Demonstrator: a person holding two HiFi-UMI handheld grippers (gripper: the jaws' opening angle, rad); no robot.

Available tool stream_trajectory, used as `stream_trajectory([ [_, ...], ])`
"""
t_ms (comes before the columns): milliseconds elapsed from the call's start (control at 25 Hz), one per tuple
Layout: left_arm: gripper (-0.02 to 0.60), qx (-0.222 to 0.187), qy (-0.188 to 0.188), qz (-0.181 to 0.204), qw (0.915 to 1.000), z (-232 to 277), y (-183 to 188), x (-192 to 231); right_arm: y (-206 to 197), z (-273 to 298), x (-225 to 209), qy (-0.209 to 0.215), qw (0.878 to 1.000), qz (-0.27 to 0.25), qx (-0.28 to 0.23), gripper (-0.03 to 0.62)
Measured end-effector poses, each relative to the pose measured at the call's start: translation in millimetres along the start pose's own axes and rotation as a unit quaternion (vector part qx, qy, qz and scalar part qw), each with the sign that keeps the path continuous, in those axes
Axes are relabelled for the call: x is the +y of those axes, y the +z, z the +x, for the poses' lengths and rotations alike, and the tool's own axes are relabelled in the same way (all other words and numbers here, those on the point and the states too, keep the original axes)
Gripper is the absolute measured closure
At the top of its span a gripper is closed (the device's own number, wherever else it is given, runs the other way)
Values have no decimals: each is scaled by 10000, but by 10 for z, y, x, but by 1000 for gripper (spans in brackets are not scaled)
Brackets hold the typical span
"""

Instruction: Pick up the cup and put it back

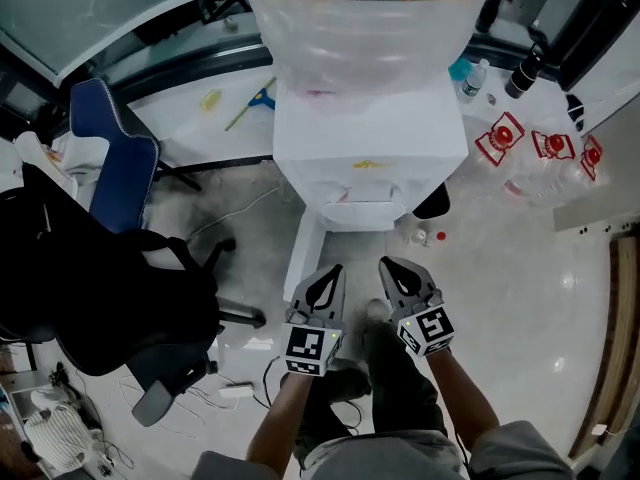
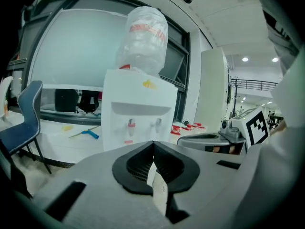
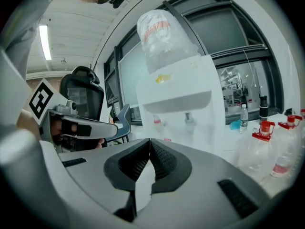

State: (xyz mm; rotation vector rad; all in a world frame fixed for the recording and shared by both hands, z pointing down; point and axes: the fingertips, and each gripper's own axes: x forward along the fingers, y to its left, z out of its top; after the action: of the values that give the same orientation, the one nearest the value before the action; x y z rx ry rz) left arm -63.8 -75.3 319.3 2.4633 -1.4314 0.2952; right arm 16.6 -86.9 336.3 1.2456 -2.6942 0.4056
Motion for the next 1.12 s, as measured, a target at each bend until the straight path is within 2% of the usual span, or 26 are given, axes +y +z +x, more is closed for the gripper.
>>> stream_trajectory([
  [280,572,-133,21,61,9999,420,-1037,216,-1012,437,-271,-157,9996,-162,-143,582],
  [520,572,-181,106,57,9998,730,-1753,365,-1732,756,-450,-86,9989,-435,-156,582],
  [800,572,-379,221,205,9988,960,-2306,454,-2470,948,-591,-85,9990,-399,-155,582],
  [1120,572,-510,224,159,9983,1191,-2792,521,-3006,1118,-695,-122,9993,-263,-234,582],
])
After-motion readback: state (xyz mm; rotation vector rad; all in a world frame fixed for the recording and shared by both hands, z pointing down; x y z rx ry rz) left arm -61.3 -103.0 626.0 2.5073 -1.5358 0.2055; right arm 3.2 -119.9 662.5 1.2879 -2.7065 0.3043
